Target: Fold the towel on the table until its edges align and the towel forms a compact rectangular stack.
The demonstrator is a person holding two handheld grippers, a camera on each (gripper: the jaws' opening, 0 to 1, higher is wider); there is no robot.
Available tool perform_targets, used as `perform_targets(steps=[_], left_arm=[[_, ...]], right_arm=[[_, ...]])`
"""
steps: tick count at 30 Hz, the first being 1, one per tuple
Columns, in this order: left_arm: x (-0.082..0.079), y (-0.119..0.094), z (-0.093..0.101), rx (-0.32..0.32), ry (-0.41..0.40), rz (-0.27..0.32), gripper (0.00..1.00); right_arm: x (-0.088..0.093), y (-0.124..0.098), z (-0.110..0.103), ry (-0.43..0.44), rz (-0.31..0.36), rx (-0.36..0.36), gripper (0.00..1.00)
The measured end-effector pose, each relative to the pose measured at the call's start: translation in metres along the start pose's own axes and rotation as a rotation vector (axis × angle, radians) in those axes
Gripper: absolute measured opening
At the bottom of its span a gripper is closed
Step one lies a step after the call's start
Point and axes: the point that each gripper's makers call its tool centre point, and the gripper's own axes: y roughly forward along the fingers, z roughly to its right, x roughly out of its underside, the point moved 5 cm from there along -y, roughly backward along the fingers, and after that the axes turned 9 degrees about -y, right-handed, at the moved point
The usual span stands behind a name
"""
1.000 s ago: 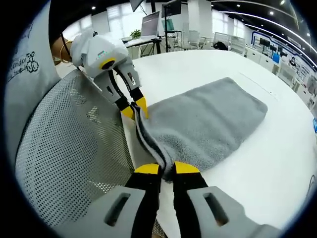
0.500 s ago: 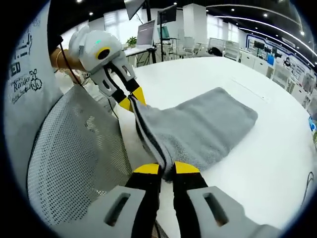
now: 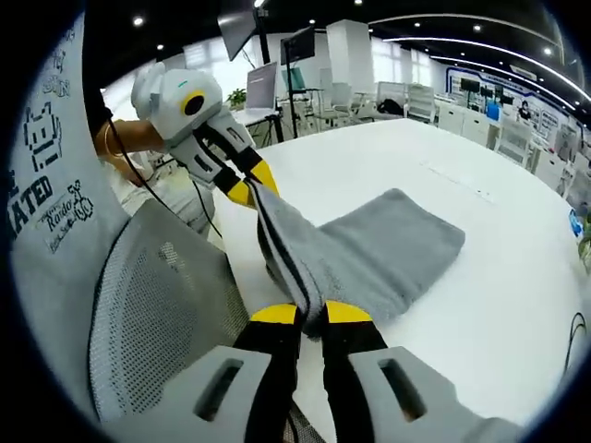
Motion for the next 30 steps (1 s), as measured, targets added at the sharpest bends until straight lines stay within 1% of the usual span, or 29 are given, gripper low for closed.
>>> perform_targets(steps=[6,12,13,17,19,23,26,30], left_arm=[[-0.011,-0.018,0.003,0.005,-0.028,0.028,0.06],[-0.018,-0.032,0.012,0.017,-0.054,0.043,0.06],[-0.018,-0.035,0.015,0.031,-0.065,0.042,0.06],[-0.018,-0.04,0.022,0.036,-0.093,0.053,0.06],[-0.017,-0.043,0.026,0.045,-0.119,0.055,0.06],[-0.017,-0.052,0.034,0.053,-0.139,0.053,0.06],[-0.017,-0.055,0.037,0.057,-0.151,0.054,0.06],[-0.015,-0.054,0.035,0.053,-0.166,0.058,0.06]], right_arm=[[-0.013,-0.016,-0.006,0.003,0.02,-0.013,0.06],[-0.024,-0.031,-0.019,0.005,0.027,-0.032,0.06],[-0.024,-0.032,-0.02,0.004,0.026,-0.036,0.06],[-0.027,-0.04,-0.03,0.006,0.025,-0.054,0.06],[-0.025,-0.041,-0.033,0.013,0.022,-0.062,0.06],[-0.027,-0.045,-0.041,0.026,0.022,-0.082,0.06],[-0.027,-0.047,-0.045,0.037,0.024,-0.092,0.06],[-0.03,-0.048,-0.045,0.05,0.031,-0.094,0.06]])
